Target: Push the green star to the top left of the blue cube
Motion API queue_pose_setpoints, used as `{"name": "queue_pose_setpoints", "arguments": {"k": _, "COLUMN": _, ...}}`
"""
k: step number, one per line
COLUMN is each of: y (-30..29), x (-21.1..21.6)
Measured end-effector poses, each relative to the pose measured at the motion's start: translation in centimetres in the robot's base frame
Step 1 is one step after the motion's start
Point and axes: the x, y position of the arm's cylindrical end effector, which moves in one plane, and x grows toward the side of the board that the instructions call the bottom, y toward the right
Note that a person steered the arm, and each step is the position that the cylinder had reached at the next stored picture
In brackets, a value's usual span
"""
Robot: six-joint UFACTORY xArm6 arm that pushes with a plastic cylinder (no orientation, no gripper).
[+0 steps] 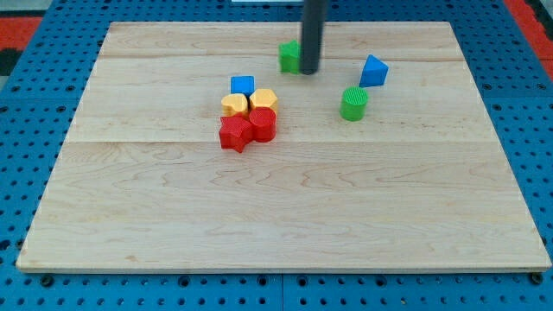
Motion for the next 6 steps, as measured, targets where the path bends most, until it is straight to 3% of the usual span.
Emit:
{"name": "queue_pose_setpoints", "arguments": {"k": 1, "y": -0.6, "x": -1.3}}
{"name": "queue_pose_setpoints", "arguments": {"k": 2, "y": 3.9, "x": -4.1}}
{"name": "queue_pose_setpoints", "arguments": {"k": 3, "y": 1.5, "x": -6.3}}
{"name": "queue_pose_setpoints", "arguments": {"k": 4, "y": -3.2, "x": -6.2}}
{"name": "queue_pose_setpoints", "arguments": {"k": 5, "y": -9.2, "x": -1.1}}
{"name": "queue_pose_setpoints", "arguments": {"k": 6, "y": -12.4, "x": -0.7}}
